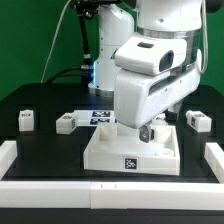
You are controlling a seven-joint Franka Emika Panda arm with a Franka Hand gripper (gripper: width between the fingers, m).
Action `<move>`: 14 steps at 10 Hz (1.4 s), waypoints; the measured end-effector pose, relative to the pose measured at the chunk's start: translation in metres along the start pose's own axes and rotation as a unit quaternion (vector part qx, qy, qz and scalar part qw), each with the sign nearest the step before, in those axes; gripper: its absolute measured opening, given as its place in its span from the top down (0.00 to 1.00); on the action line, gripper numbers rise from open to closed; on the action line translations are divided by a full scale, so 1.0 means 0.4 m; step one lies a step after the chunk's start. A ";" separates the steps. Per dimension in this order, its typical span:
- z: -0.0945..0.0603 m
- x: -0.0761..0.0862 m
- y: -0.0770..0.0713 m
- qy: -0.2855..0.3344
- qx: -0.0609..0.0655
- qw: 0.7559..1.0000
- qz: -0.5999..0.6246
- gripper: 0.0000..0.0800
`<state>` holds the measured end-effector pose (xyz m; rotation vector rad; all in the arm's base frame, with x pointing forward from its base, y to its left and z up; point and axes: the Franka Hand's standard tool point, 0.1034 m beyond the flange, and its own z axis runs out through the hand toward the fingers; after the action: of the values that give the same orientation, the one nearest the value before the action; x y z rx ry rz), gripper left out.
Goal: Assemble one leg
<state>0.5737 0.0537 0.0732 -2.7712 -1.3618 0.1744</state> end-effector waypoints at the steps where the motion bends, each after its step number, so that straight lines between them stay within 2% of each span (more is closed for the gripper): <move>1: 0.000 0.000 0.000 0.000 0.000 1.000 0.000 0.19; 7: 0.002 -0.001 -0.001 0.000 0.000 1.000 0.000 0.19; 8: 0.013 -0.003 -0.007 0.012 -0.011 1.000 -0.006 0.19; 12: 0.073 -0.103 -0.096 0.074 -0.082 0.988 -0.103 0.19; 13: 0.079 -0.113 -0.110 0.074 -0.083 0.988 -0.105 0.19; 14: 0.078 -0.110 -0.105 0.075 -0.084 0.988 -0.105 0.19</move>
Offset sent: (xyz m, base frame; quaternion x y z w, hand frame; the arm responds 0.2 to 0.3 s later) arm 0.0000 0.0000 0.0000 0.0000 0.0000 0.0000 1.0000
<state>0.5102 0.0444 0.0498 -2.6755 -1.6836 -0.1605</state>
